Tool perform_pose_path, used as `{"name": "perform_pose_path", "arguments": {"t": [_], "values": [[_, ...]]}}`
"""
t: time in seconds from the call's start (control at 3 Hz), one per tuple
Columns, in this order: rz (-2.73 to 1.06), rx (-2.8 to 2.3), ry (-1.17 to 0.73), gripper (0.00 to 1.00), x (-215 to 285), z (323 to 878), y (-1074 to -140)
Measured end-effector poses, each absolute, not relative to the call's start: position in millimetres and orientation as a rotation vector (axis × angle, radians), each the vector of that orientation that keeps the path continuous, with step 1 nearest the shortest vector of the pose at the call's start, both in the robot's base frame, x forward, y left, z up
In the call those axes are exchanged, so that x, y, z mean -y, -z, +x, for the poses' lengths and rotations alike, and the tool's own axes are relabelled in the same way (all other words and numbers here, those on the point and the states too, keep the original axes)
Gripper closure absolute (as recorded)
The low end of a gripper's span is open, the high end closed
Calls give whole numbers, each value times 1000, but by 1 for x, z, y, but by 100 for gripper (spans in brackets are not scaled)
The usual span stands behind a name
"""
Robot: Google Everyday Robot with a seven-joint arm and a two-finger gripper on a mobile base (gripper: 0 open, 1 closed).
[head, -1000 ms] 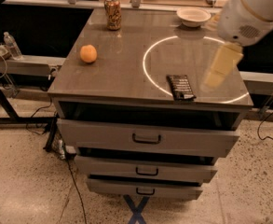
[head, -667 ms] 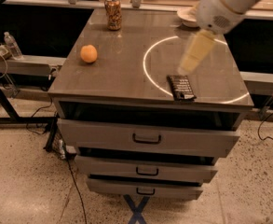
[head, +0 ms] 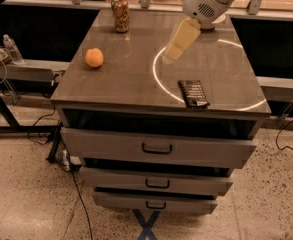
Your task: Pick orange can
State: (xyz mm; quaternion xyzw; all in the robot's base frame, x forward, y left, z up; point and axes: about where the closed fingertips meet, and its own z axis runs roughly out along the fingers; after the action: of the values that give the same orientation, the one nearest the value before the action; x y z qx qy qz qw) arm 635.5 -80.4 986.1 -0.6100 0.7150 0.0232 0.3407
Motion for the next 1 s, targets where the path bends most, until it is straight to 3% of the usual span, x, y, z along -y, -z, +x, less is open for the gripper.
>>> {"name": "perform_pose_path", "arguments": {"t": [0.33,1.0], "values": [[-1507,-1853,-85,0,65,658,-979],[-1120,-1786,-204,0,13,799,-960]]}}
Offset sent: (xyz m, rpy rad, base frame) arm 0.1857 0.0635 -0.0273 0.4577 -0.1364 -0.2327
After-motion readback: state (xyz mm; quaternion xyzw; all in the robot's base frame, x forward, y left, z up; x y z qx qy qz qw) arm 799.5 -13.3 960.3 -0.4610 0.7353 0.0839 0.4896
